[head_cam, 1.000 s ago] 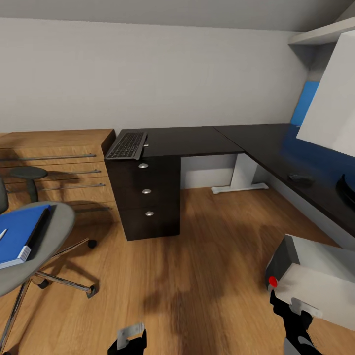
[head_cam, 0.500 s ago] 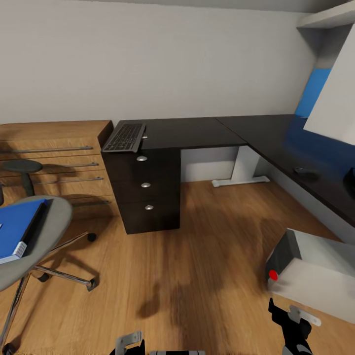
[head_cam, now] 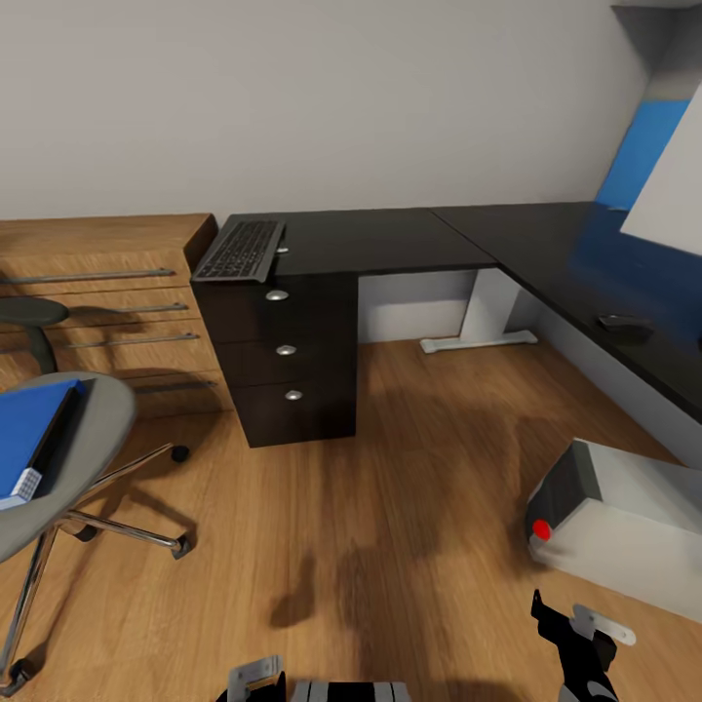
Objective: In the bedroom, organize the workspace by keeping the computer under the desk, ensuring the monitor is on the desk, placing the keyboard on the desk next to the monitor, placing the mouse on the desk next to the keyboard, moving the folder from the swivel chair onto the desk next to the mouse, stacking the notebook on top of the folder with the pen on top of the notebook, and positioning the swivel chair next to the desk.
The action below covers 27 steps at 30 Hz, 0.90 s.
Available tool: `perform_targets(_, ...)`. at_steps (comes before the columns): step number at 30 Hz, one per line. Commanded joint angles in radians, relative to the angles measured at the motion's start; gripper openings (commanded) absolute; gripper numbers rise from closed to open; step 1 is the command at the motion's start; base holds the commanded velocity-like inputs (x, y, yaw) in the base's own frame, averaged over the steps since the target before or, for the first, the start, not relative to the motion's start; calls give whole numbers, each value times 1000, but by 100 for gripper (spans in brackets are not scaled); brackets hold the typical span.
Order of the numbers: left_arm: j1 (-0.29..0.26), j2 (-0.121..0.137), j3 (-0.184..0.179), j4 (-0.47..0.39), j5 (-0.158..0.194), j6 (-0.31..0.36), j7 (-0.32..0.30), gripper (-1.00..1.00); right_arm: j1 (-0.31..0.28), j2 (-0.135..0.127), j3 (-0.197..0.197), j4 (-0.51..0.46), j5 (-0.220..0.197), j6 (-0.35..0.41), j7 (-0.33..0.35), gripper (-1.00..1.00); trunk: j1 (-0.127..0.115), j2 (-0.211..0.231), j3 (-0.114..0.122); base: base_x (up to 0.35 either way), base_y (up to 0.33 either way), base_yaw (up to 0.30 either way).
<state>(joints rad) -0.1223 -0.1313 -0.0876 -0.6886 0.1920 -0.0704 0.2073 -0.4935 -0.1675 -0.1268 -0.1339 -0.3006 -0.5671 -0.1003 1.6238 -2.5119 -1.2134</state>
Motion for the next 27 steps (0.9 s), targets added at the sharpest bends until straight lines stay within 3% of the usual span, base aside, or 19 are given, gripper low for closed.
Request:
perform_targets(1, 0, 1, -6, 1, 10, -5, 7, 100, 0, 0, -5, 0, 4, -3, -1, 100, 0, -1, -5, 0, 0, 0)
perform_targets(9, 0, 1, -6, 1, 10, -5, 7, 100, 0, 0, -5, 0, 4, -17, -1, 100, 4, -2, -36, 0, 0, 0)
perform_targets(27, 0, 1, -6, 0, 11, -17, 7, 100, 0, -1, -5, 5, 5, -126, -1, 100, 4, -2, -36, 0, 0, 0)
